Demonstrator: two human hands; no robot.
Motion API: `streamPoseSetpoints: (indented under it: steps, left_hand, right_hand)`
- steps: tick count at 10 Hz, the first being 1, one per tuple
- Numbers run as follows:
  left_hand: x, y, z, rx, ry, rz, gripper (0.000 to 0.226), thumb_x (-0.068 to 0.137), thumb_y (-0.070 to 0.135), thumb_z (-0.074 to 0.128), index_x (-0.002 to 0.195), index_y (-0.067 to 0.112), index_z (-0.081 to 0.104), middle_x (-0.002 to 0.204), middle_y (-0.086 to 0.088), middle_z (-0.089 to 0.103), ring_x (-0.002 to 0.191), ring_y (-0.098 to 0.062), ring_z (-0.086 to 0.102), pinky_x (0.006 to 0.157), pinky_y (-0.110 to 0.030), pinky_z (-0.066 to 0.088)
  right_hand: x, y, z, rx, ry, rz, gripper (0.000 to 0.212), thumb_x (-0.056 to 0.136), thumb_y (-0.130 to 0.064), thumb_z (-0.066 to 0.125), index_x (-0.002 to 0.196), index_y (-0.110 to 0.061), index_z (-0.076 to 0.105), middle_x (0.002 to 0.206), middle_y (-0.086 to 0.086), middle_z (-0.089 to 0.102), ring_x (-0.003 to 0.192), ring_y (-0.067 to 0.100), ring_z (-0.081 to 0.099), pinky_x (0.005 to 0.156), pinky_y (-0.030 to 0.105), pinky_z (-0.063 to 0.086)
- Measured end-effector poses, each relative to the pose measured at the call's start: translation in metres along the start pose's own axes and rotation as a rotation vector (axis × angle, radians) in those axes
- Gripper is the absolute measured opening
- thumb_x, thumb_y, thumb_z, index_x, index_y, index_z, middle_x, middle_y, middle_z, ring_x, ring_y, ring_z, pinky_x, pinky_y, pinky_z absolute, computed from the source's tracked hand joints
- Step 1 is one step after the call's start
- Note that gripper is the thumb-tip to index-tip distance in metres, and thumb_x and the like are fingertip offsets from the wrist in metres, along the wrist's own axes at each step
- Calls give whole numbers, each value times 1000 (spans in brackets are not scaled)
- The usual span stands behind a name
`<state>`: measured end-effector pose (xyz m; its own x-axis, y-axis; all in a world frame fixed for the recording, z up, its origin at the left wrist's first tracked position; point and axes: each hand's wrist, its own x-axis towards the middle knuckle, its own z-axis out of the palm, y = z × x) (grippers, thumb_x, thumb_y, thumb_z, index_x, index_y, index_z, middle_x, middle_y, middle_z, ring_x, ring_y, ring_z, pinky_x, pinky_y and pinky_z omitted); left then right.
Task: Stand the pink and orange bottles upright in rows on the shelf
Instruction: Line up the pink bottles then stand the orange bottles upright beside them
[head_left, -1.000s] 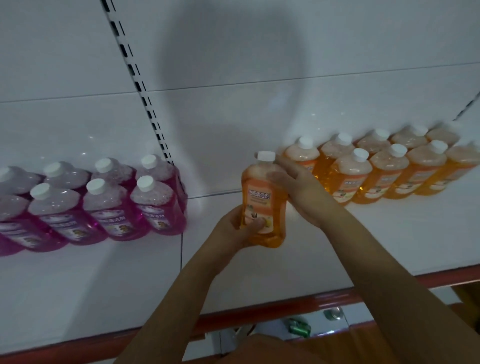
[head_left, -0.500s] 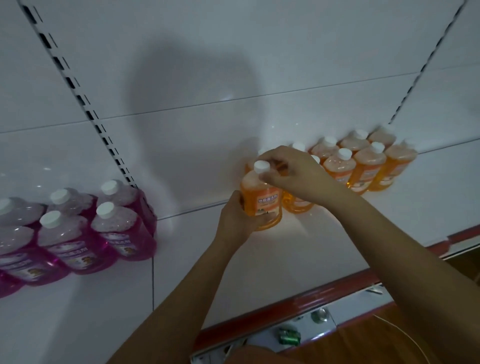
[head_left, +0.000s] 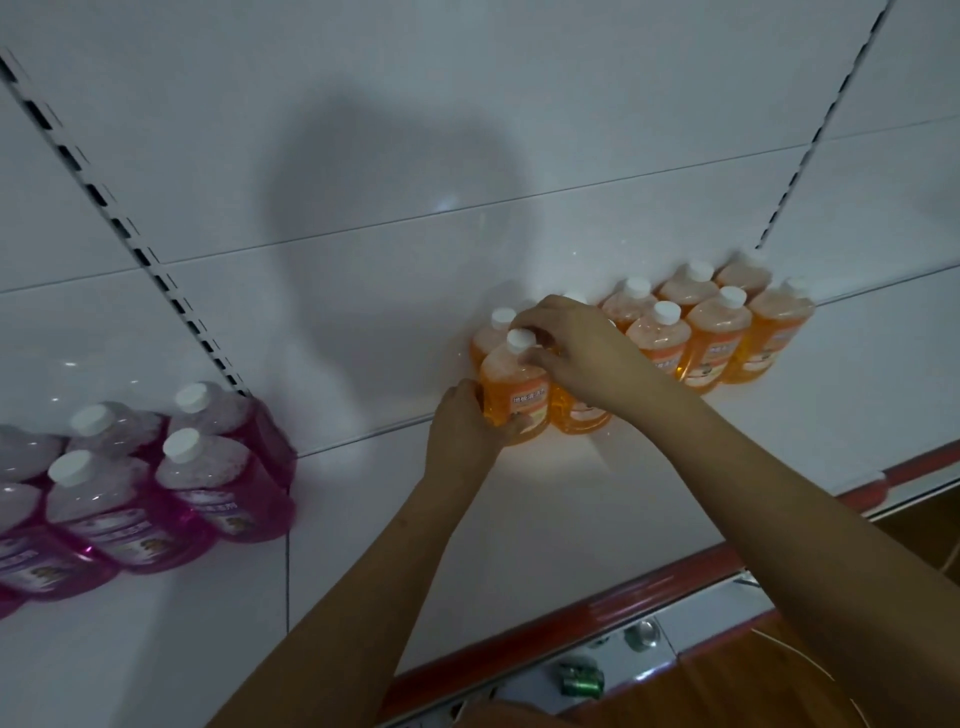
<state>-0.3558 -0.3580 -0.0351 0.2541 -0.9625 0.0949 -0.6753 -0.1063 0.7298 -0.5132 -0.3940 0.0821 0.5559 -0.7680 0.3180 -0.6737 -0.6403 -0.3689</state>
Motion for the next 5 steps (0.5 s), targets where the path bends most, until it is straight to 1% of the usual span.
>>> streamPoseSetpoints:
  steps: [1,2,3,4,5]
  left_hand:
    - [-2,2,3,33,-29,-38,59,70,50,84,108,12,60,104,-6,69,93,-22,67,73,-30,51]
    - [-4,3,8,23,-36,-70,61,71,46,85,111,10,58,109,-7,68,98,-24,66,74,-28,47]
    - [-8,5,7,-4,-19,-75,59,71,47,85,108,11,58,104,-4,68,92,-20,66,71,-25,47]
    - [-8,1,8,-44,-50,-73,52,73,44,83,105,12,58,95,1,65,82,-14,63,60,-18,44]
    - [-14,-4,8,-18,-101,-60,45,79,35,79,110,9,60,102,-6,67,91,-23,66,71,-28,55]
  right_hand:
    - [1,7,6,-23,-31,8,31,89,-17,65,120,-14,65,108,1,61,95,14,55,82,22,39]
    - [0,12,13,-56,-41,-20,30,89,-17,64,119,-13,65,111,5,60,102,21,57,85,27,43]
    - [-4,10,18,-99,13,-82,33,88,-10,64,121,-9,65,112,11,59,99,27,58,83,36,50]
    - [-9,9,26,-129,46,-130,36,90,-9,62,125,-8,63,118,13,60,103,30,58,85,39,51]
    - [-16,5,26,-63,81,-123,43,91,-16,62,134,-11,57,132,10,54,117,27,53,95,38,49]
